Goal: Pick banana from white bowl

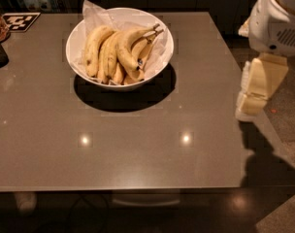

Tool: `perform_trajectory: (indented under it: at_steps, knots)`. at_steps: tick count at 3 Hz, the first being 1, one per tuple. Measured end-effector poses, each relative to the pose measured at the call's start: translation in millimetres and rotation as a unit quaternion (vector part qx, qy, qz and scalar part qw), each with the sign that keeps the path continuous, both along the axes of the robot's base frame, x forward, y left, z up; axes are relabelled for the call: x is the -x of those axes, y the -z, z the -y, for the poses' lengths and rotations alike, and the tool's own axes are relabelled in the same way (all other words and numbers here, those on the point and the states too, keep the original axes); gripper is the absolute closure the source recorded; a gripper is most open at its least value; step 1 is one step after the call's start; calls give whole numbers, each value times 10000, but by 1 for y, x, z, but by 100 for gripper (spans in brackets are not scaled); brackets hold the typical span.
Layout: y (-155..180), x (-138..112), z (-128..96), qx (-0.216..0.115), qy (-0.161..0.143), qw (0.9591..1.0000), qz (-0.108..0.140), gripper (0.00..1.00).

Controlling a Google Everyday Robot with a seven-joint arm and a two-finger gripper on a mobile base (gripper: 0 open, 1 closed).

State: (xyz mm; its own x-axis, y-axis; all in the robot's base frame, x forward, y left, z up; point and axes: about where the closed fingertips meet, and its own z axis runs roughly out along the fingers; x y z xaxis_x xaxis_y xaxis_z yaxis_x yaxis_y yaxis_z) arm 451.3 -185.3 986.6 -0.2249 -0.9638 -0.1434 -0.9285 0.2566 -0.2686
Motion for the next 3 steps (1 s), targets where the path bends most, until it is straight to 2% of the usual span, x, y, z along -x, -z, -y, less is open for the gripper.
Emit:
perform_trajectory:
  at_steps: [1, 3]
  knots:
    - [-7, -6, -31, 189, -110, 9998, -36, 0]
    - [-11, -17, -48, 22, -127, 9998, 147, 0]
